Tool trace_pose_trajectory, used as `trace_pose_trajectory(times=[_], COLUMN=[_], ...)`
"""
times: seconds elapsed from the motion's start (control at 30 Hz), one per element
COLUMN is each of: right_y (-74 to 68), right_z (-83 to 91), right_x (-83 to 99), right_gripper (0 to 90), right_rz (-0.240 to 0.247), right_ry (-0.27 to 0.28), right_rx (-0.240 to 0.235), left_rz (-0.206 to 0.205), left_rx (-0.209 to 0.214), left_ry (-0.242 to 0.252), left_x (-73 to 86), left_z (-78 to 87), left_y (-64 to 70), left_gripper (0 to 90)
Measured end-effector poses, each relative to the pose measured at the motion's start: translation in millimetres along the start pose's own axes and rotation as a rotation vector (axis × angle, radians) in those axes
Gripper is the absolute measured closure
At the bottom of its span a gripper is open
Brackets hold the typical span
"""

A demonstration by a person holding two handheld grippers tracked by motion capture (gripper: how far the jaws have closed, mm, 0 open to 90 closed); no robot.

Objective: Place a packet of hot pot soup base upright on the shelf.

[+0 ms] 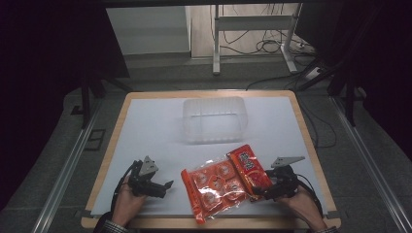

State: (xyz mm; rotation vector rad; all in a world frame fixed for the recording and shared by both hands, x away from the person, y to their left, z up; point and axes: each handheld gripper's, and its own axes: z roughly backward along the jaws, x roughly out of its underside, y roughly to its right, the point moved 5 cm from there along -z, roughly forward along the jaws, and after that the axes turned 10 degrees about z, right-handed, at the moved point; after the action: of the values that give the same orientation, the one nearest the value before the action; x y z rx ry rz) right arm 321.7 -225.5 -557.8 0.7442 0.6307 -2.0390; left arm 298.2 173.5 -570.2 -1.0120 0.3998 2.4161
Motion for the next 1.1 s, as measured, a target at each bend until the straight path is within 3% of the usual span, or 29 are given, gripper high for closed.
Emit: trace_pose_trajectory(times=[0.17,0.47,0.6,0.7,0.87,1.1], right_y=[-3.2,-6.8,-6.9,-9.0,-10.1,-6.3], right_z=[-2.3,-1.8,-5.2,-10.0,-14.8,-23.9], right_x=[-5.0,-22.5,-27.9,-29.1,-32.7,-35.9], right_gripper=[5.7,30.6,34.6,37.7,55.3,63.6], right_rz=[-0.004,-0.007,-0.035,-0.011,0.042,0.043], right_ry=[-0.002,0.021,0.022,-0.011,-0.056,-0.089], right_rx=[-0.010,-0.028,-0.044,-0.042,-0.006,0.001], left_rz=[-0.003,-0.007,-0.008,-0.009,-0.017,-0.015], left_rx=[-0.003,-0.014,-0.015,-0.015,-0.020,-0.021], left_ry=[-0.004,-0.009,-0.008,-0.009,-0.012,-0.013], left_x=[0.3,0.7,0.7,0.7,0.6,0.9], left_z=[-0.3,-0.9,-0.7,-0.9,-1.2,-1.5], left_y=[0.0,-0.5,-0.6,-0.5,-0.7,-0.3], left_gripper=[0.0,0.0,0.0,0.0,0.0,0.0])
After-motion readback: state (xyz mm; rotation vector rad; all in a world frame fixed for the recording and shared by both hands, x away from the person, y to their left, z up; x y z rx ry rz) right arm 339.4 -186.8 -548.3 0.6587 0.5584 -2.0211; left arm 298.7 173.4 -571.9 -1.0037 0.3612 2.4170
